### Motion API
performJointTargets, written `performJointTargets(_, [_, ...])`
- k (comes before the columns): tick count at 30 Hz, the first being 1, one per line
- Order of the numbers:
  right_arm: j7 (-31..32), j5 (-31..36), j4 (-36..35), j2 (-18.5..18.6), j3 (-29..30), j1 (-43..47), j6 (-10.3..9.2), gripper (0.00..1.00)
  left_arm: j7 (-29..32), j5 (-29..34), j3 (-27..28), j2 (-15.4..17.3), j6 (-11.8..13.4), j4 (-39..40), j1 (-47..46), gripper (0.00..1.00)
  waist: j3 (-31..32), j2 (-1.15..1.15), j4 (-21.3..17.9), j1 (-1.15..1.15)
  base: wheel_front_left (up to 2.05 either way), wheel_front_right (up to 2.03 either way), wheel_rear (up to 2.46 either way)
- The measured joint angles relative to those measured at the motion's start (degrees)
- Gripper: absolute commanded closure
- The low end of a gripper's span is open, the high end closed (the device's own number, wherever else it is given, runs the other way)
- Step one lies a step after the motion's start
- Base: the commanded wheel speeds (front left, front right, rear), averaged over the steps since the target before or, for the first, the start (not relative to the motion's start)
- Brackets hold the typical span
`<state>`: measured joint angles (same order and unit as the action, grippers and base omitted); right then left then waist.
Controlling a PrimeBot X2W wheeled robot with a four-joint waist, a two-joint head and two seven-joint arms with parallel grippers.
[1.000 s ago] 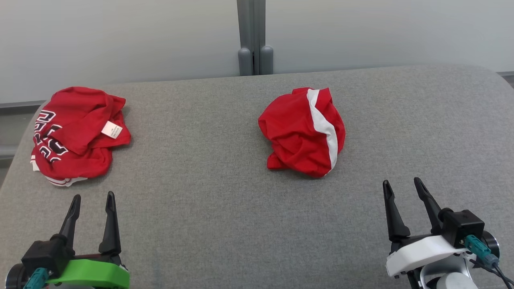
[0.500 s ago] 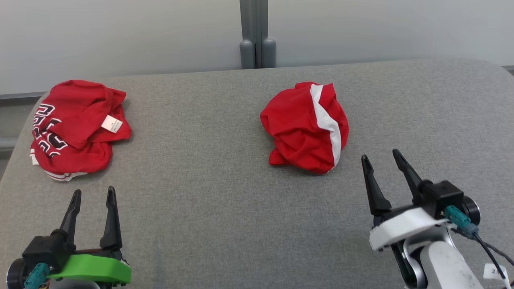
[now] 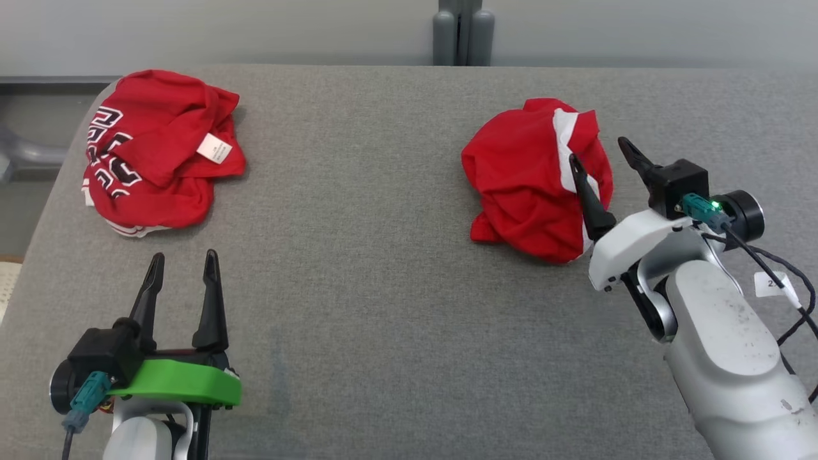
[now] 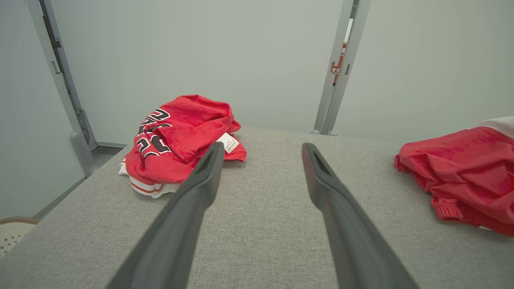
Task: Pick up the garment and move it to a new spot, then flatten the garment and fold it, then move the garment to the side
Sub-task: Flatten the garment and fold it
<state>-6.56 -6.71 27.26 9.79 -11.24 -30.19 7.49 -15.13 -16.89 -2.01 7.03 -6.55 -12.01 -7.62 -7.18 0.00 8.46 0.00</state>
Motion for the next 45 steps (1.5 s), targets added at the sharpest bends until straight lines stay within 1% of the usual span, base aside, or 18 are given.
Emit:
performJointTargets(5, [-0.26,-0.78,8.39,0.47,-2.48,-4.41,0.0,0.0,0.0,0.11,-0.2,-0.94,-0.32,-0.66,-1.39,0.0,-1.97,0.0,2.47,0.0,0.0,0.0,0.0])
performJointTargets(6, [-0.48,-1.11,9.75,0.4,-2.64,-4.88,0.0,0.04,0.0,0.19,-0.14,-1.02,-0.34,-0.83,-1.58,0.0,-2.26,0.0,2.84,0.0,0.0,0.0,0.0])
performJointTargets(7, [-0.54,-1.8,11.57,0.33,-2.81,-5.53,0.0,0.93,0.0,0.33,-0.2,-1.15,-0.44,-1.02,-1.8,0.0,-2.59,0.0,3.31,0.0,0.0,0.0,0.0])
performJointTargets(8, [-1.08,-1.94,12.81,0.36,-3.09,-6.02,0.0,1.0,0.0,0.38,-0.22,-1.26,-0.47,-1.14,-1.9,0.0,-2.86,0.0,3.75,0.0,0.0,0.0,0.0])
performJointTargets(13, [-5.82,-3.18,14.37,-1.3,-6.05,-7.99,0.0,1.0,0.0,0.51,0.08,-1.62,-0.53,-1.58,-1.96,0.0,-3.35,0.0,5.19,0.0,0.0,0.0,0.0])
performJointTargets(15, [-6.72,-3.21,14.46,-2.46,-9.14,-7.95,0.0,1.0,0.0,0.71,0.29,-1.63,-0.57,-1.74,-1.94,0.0,-3.03,0.0,5.23,0.0,0.0,0.0,0.0])
performJointTargets(17, [-7.16,-3.2,14.44,-3.52,-13.34,-7.62,0.0,1.0,0.0,1.0,0.36,-1.65,-0.57,-1.78,-1.79,0.0,-2.57,0.0,5.13,0.0,0.0,0.0,0.0])
performJointTargets(20, [-7.26,-3.57,14.43,-5.34,-21.13,-5.54,0.0,1.0,0.0,1.6,0.32,-1.9,-0.58,-1.85,-1.65,0.0,-1.99,0.0,4.97,0.0,0.0,0.0,0.0])
performJointTargets(22, [-7.4,-4.76,14.47,-6.13,-26.29,-3.69,0.0,1.0,0.0,1.82,0.12,-2.1,-0.69,-1.94,-1.48,0.0,-1.82,0.0,5.06,0.0,0.0,0.0,0.0])
performJointTargets(25, [-7.36,-7.23,15.17,-6.51,-32.03,-2.01,0.0,1.0,0.0,1.92,-0.3,-2.38,-0.74,-2.04,-1.46,0.0,-1.88,0.0,5.37,0.0,0.0,0.0,0.0])
performJointTargets(26, [-7.27,-8.02,15.62,-6.55,-33.53,-1.37,0.0,0.73,0.0,1.98,-0.47,-2.47,-0.74,-2.15,-1.46,0.0,-1.94,0.0,5.48,0.0,0.0,0.0,0.0])
performJointTargets(27, [-7.31,-8.57,15.94,-6.64,-34.35,-0.91,0.0,0.0,0.0,1.98,-0.56,-2.54,-0.74,-2.29,-1.46,0.0,-1.99,0.0,5.57,0.0,0.0,0.0,0.0])
performJointTargets(31, [-7.79,-11.47,16.15,-6.78,-35.26,-0.63,0.0,0.0,0.0,1.99,-0.3,-2.61,-0.76,-2.8,-1.44,0.0,-1.93,0.0,5.44,0.0,0.0,0.0,0.0])
performJointTargets(34, [-8.25,-12.71,14.79,-6.7,-33.04,-0.53,0.0,0.0,0.0,2.32,0.08,-2.61,-0.76,-2.9,-0.86,0.0,-1.47,0.0,4.96,0.0,0.0,0.0,0.0])
performJointTargets(37, [-8.43,-13.04,10.44,-5.28,-29.83,1.73,0.0,0.0,0.0,2.53,0.68,-2.57,-0.76,-2.88,0.08,0.0,-0.9,0.0,4.16,0.0,0.0,0.0,0.0])
performJointTargets(43, [-8.45,-12.11,2.01,-0.67,-22.65,9.91,0.0,0.0,0.0,3.02,1.38,-2.42,-0.79,-2.43,0.31,0.0,-0.04,0.0,2.68,0.0,0.0,0.0,0.0])
performJointTargets(45, [-8.45,-11.26,-0.66,0.47,-19.13,12.43,0.0,0.0,0.0,3.21,1.7,-2.37,-0.83,-2.13,0.53,0.0,0.11,0.0,2.24,0.0,0.0,0.0,0.0])
